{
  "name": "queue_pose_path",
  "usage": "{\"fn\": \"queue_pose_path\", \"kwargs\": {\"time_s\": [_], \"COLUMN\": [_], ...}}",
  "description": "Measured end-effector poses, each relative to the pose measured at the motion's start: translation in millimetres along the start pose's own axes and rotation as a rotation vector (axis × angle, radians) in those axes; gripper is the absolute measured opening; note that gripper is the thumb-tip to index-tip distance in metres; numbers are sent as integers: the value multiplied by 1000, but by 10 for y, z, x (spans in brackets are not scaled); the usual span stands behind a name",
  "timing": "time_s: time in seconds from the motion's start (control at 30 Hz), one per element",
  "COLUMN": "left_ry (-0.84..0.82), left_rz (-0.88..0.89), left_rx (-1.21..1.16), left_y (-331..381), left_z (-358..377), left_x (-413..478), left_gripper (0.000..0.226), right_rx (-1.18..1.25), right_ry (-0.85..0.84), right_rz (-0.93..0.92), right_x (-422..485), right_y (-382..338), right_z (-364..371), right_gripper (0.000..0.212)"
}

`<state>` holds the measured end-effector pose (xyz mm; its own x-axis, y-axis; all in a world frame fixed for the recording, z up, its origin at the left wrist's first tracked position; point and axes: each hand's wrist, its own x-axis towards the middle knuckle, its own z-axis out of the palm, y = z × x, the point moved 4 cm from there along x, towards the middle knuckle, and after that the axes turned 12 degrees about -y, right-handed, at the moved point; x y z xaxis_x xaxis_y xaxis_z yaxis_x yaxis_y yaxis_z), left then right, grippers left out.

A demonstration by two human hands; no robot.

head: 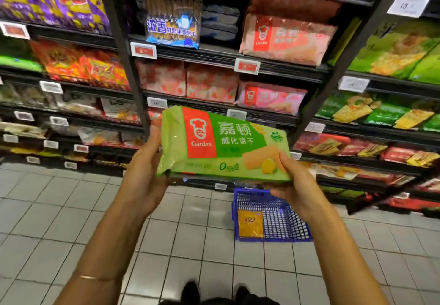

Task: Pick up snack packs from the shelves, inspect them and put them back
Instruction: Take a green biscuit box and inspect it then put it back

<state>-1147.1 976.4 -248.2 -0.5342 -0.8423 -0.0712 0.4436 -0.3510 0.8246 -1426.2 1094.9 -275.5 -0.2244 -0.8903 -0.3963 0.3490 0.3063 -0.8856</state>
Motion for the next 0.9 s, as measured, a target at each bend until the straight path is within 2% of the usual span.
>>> {"fn": "queue_pose_path", "kwargs": {"time_s": [0.07,0.13,0.2,0.23,0.33,0.43,0.5,0.53,0.6,0.63,0.67,0.7,0.73,0.8,0.9], "left_ry": [-156,-237,-163,-94,20,26,-36,-57,-76,-76,-81,-71,-59,-17,12], "left_rz": [81,136,158,169,151,65,-24,-69,-138,-166,-202,-254,-315,-400,-480], "left_rx": [-42,-21,-68,-106,-157,-225,-270,-302,-378,-405,-425,-429,-429,-412,-434], "left_y": [-42,-146,-277,-323,-370,-449,-537,-590,-686,-722,-748,-782,-803,-823,-871], "left_z": [126,269,320,292,157,45,32,25,31,38,51,53,54,11,-34], "left_x": [-79,-145,-165,-169,-173,-180,-198,-207,-239,-248,-255,-246,-249,-253,-259], "left_gripper": [68,71,93,91,57,69,78,80,79,79,81,84,86,87,86], "right_rx": [169,250,209,194,324,497,506,395,-73,-279,-402,-467,-514,-635,-891], "right_ry": [-81,-218,-399,-493,-617,-567,-542,-524,-479,-460,-449,-440,-436,-441,-477], "right_rz": [84,159,207,213,193,178,125,87,-42,-107,-180,-234,-301,-435,-486], "right_x": [-62,-174,-293,-334,-354,-297,-234,-185,-105,-71,-40,-39,-84,-124,6], "right_y": [273,521,689,752,793,685,576,532,347,259,194,152,139,171,125], "right_z": [82,179,293,332,311,263,290,318,471,568,659,737,804,819,852], "right_gripper": [55,70,93,99,94,94,77,65,50,57,81,105,117,109,73]}}
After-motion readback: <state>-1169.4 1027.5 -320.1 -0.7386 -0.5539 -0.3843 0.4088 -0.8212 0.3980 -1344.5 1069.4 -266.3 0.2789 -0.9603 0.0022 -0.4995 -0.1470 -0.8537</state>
